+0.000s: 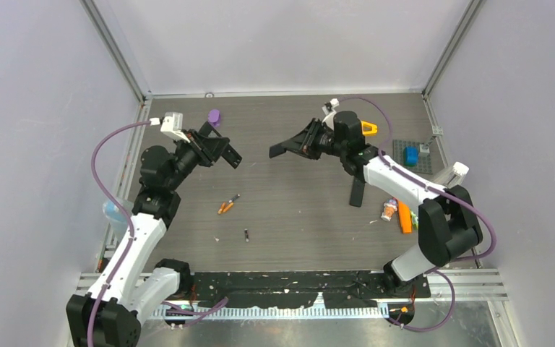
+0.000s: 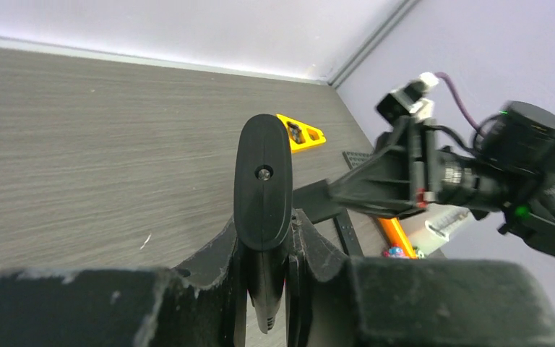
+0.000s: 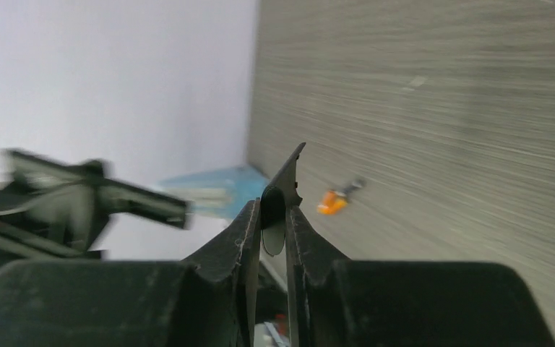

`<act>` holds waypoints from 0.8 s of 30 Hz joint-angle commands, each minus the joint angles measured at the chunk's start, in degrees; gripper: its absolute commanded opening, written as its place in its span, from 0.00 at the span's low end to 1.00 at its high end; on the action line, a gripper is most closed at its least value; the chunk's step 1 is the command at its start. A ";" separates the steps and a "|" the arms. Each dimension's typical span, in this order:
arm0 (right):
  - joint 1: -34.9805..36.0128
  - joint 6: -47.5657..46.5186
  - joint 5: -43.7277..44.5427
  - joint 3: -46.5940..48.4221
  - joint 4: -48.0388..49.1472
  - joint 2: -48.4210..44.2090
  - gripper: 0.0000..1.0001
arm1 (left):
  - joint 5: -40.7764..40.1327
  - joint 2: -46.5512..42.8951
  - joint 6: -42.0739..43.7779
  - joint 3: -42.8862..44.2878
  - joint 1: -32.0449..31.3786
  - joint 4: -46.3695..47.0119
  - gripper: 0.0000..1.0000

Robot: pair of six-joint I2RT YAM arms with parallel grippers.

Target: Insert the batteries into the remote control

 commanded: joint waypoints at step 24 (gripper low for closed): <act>1.78 -33.91 -5.09 -0.01 -13.89 -0.09 0.81 | 21.86 -1.33 -4.83 1.07 0.53 3.81 0.00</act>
